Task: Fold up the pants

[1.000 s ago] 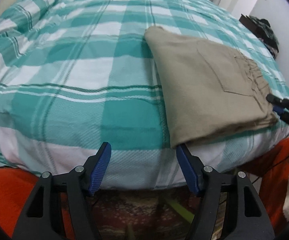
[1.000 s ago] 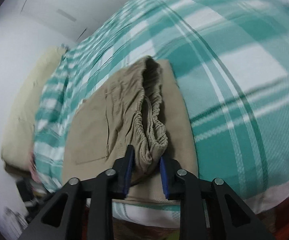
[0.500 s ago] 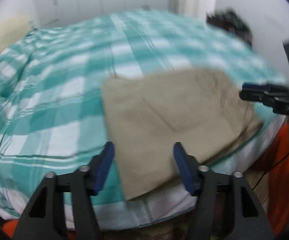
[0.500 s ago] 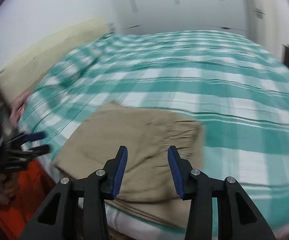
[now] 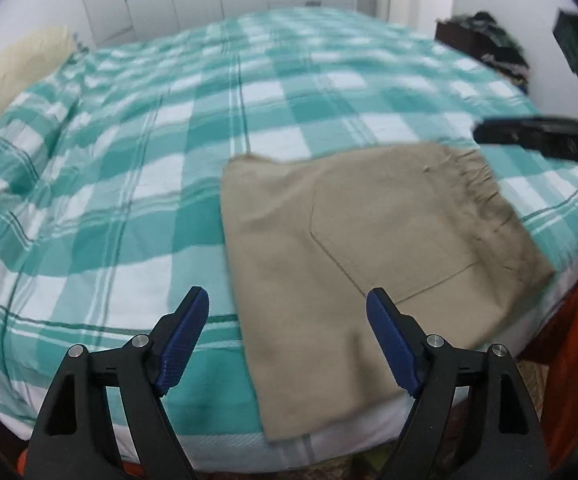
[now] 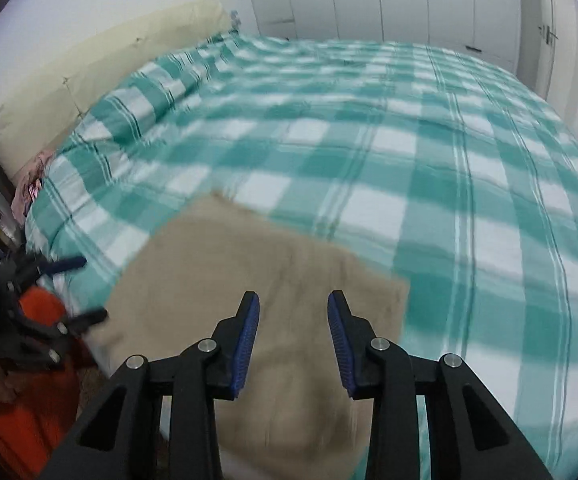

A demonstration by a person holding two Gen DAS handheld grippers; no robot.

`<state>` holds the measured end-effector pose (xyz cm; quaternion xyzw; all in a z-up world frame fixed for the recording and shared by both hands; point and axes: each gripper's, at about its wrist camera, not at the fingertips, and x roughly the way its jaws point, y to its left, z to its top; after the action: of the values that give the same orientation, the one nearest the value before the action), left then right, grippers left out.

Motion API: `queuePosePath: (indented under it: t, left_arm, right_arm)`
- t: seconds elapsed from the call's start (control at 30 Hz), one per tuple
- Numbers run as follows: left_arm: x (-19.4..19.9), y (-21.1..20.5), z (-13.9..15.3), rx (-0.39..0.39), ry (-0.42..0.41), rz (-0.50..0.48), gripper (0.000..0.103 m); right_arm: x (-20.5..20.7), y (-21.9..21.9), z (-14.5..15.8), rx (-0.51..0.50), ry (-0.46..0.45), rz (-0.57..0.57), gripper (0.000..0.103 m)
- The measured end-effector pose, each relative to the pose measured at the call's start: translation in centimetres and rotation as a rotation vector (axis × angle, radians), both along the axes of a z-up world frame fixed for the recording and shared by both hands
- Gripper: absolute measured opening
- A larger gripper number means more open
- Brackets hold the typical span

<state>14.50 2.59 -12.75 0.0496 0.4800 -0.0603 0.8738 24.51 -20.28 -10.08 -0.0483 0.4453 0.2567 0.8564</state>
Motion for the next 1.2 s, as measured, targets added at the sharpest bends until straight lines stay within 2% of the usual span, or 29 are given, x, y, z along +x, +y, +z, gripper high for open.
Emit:
queuePosePath:
  t: [0.1, 0.2, 0.3, 0.33, 0.4, 0.5, 0.57, 0.63, 0.73, 0.8, 0.87, 0.93, 1.0, 1.07, 1.2]
  left_arm:
    - [-0.2, -1.1, -2.0, 0.071, 0.052, -0.003, 0.082]
    - [-0.9, -1.5, -2.3, 0.093, 0.055, 0.016, 0.082]
    - [-1.0, -1.6, -2.0, 0.1, 0.051, 0.027, 0.082]
    - [-1.0, -1.7, -2.0, 0.102, 0.051, 0.028, 0.082]
    - [-0.9, -1.6, -2.1, 0.099, 0.052, 0.038, 0.082]
    - [-0.9, -1.7, -2.2, 0.096, 0.053, 0.048, 0.082]
    - [-1.0, -1.7, -2.3, 0.096, 0.052, 0.046, 0.082]
    - [-1.0, -1.8, -2.5, 0.085, 0.065, 0.04, 0.083]
    - [-1.3, -1.6, -2.5, 0.077, 0.063, 0.042, 0.083]
    - [-1.5, -1.1, -2.1, 0.04, 0.064, 0.047, 0.083]
    - [-1.9, 0.1, -1.4, -0.033, 0.068, 0.054, 0.083]
    - [-2.1, 1.9, -0.6, -0.112, 0.063, 0.088, 0.083]
    - [-1.6, 4.1, -0.3, -0.188, 0.071, 0.142, 0.083]
    - [-0.4, 5.7, -0.9, -0.251, 0.1, 0.182, 0.083]
    - [2.0, 5.9, -3.3, -0.347, 0.214, 0.151, 0.083]
  right_arm:
    - [2.9, 1.1, -2.6, -0.028, 0.025, -0.003, 0.036]
    - [4.0, 1.1, -8.1, -0.083, 0.155, -0.004, 0.035]
    - [3.0, 0.4, -7.4, -0.081, 0.109, -0.011, 0.033]
    - [2.4, 0.1, -6.3, -0.084, 0.087, -0.028, 0.033]
    - [0.3, -0.4, -3.8, -0.026, 0.05, -0.012, 0.033]
    - [-2.7, -0.6, -2.0, -0.004, 0.017, 0.013, 0.034]
    - [-4.7, -0.8, -2.9, -0.019, 0.036, 0.021, 0.034]
    - [-5.8, -0.9, -5.3, -0.07, 0.087, 0.029, 0.035]
    - [-7.3, -1.9, -7.1, -0.038, 0.042, -0.025, 0.035]
    - [-7.2, -1.9, -6.8, -0.02, 0.055, -0.059, 0.038]
    - [-6.9, -2.1, -6.4, 0.014, 0.074, -0.057, 0.043]
    - [-7.1, -2.9, -5.6, 0.06, 0.074, -0.064, 0.045]
    - [-7.5, -4.9, -4.2, 0.145, 0.055, -0.12, 0.059]
    - [-7.3, -6.7, -3.7, 0.209, 0.054, -0.178, 0.068]
    - [-4.8, -9.1, -6.2, 0.26, 0.217, -0.234, 0.068]
